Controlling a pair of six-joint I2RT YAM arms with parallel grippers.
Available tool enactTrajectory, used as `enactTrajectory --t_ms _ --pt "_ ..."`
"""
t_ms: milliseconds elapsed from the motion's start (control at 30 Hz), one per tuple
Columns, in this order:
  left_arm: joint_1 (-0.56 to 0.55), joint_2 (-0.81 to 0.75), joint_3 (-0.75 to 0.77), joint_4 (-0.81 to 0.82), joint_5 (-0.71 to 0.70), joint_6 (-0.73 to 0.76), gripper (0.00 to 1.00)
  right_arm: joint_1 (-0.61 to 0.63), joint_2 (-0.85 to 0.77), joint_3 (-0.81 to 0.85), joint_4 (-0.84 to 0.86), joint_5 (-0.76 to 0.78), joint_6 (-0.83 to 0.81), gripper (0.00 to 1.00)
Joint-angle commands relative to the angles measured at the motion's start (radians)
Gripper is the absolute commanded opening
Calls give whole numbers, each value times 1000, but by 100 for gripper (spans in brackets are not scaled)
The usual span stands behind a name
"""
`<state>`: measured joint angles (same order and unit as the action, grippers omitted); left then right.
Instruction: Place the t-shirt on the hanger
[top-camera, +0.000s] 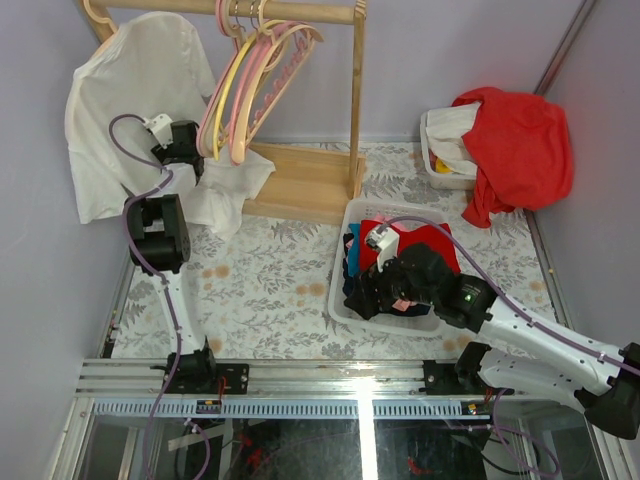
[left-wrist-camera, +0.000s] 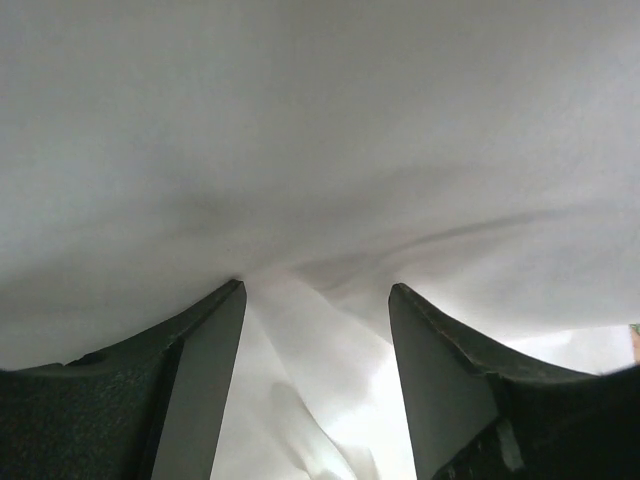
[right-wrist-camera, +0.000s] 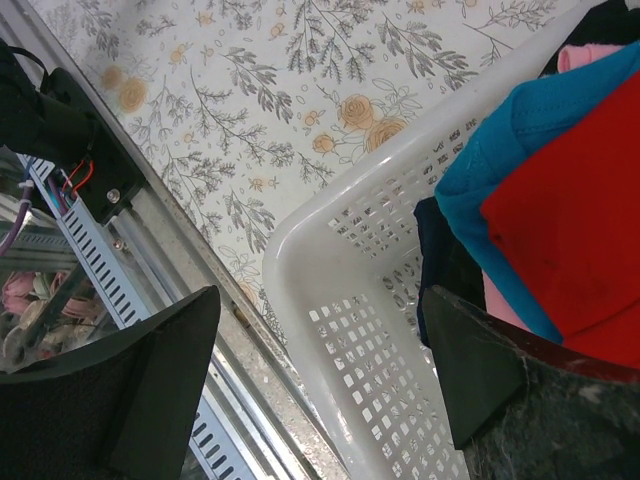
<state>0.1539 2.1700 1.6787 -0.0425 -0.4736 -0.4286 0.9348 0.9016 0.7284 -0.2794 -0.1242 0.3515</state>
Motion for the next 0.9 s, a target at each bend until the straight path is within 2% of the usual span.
enactTrajectory --t_ms 0,167,267,333,467,867 --pt "22 9 57 -2 -38 -28 59 0 0 70 11 -13 -30 90" --pt "29 8 78 -17 1 -55 59 0 0 72 16 -12 -32 90" --pt "30 -25 20 13 111 -116 58 0 -4 64 26 -15 -26 89" --pt "22 -67 -71 100 204 -152 58 0 -8 65 25 -20 -22 90" --pt "0 -114 -152 170 298 -220 60 0 -33 69 0 -23 -13 90" --pt "-120 -220 -306 211 236 -213 62 -1 -137 60 -59 -39 7 89"
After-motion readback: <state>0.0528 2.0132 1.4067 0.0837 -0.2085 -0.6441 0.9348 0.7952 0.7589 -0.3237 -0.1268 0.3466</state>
